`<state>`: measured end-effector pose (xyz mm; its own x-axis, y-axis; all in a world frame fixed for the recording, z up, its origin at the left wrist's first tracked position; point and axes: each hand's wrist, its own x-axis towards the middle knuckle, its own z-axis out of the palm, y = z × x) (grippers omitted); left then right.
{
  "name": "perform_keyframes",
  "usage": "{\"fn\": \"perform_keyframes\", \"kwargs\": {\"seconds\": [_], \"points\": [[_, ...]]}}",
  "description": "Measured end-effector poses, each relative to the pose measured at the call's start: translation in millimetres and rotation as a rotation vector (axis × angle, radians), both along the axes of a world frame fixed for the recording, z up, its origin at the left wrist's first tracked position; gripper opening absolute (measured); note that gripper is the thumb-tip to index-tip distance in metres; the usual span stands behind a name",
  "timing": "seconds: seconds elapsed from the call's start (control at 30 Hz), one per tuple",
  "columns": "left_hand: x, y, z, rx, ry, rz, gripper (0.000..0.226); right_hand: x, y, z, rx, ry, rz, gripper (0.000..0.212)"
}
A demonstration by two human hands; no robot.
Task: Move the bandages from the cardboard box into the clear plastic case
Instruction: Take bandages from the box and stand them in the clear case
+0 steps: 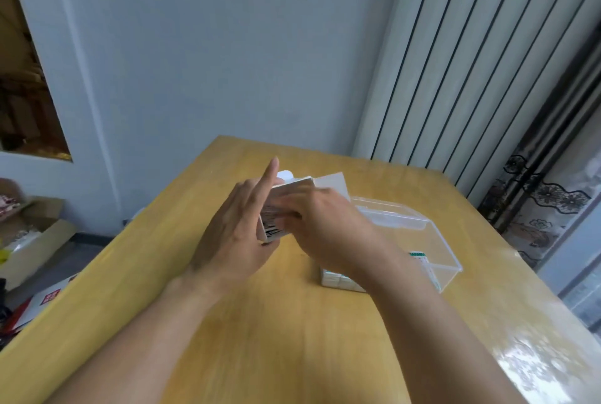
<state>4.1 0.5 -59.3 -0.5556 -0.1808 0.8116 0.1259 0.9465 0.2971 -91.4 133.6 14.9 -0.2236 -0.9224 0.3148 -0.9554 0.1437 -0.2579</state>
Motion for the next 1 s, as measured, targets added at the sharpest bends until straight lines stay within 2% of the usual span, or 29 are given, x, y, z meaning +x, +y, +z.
{"fn": "perform_keyframes", "kwargs": {"seconds": [0.1, 0.23, 0.43, 0.63, 0.73, 0.87, 1.0], "points": [[0.8, 6.2, 4.2, 0.005, -0.038, -0.086, 0.126, 6.0, -3.2, -8.1, 0.228, -0.049, 0.004, 0.020], [0.3, 5.7, -1.1, 0.045, -0.095, -0.125, 0.131, 0.1, -14.8, -9.1, 0.385, -0.142, -0.095, 0.019], [-1.6, 1.8, -10.1, 0.186, -0.178, -0.081, 0.135, -8.9, -40.8, -3.9, 0.609, -0.018, -0.159, 0.031], [-0.5, -0.6, -13.8, 0.362, -0.244, -0.070, 0.136, -10.0, -50.4, -3.6, 0.739, 0.024, -0.178, 0.025], [-1.3, -0.1, -13.5, 0.398, -0.262, -0.081, 0.134, -11.5, -50.5, -1.8, 0.761, 0.013, -0.157, 0.023], [-1.3, -2.4, -10.4, 0.487, -0.258, -0.075, 0.134, -12.2, -50.5, 5.5, 0.725, -0.023, -0.232, 0.024], [-3.2, -12.2, -12.7, 0.557, -0.256, -0.041, 0.137, -19.2, -52.3, 12.4, 0.540, 0.023, -0.254, 0.017]]}}
